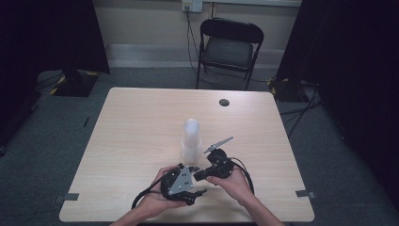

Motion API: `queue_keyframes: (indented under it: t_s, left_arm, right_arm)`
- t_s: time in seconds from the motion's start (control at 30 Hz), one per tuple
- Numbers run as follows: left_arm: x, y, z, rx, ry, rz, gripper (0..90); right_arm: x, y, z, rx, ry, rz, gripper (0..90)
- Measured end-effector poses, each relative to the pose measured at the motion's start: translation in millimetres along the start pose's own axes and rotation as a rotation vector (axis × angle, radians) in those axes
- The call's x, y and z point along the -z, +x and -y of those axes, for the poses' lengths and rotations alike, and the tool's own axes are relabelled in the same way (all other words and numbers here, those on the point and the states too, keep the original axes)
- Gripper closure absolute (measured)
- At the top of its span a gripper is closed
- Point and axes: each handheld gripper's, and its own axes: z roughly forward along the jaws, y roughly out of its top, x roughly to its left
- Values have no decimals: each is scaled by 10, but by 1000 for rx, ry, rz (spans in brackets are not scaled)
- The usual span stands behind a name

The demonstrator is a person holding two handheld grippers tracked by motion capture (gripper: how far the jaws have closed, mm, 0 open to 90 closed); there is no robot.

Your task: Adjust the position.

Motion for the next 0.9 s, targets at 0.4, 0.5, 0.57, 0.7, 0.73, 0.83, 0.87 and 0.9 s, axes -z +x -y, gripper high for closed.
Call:
queue_keyframes:
  t_s: [0.4,0.5,0.57,0.7,0.73,0.83,0.87,0.9]
  left_arm:
    - [48,93,46,90,-16,-11,285]
    - [55,116,49,93,-14,-17,286]
    - [58,124,51,93,-14,-18,286]
    - [67,151,66,116,-17,-24,287]
    - [71,160,71,129,-21,-26,287]
    - [79,184,85,156,-31,-34,287]
    - [89,209,92,159,-34,-41,287]
    - [89,209,92,159,-34,-41,288]
  right_arm:
    - [135,31,37,27,-130,25,765]
    - [158,30,41,30,-143,63,721]
    - [162,23,46,27,-156,54,714]
    - [195,20,53,27,-193,51,696]
    - [207,21,55,29,-207,51,688]
    - [243,33,60,44,-240,50,678]
    - [256,56,66,72,-250,50,667]
    - [256,56,66,72,-250,50,667]
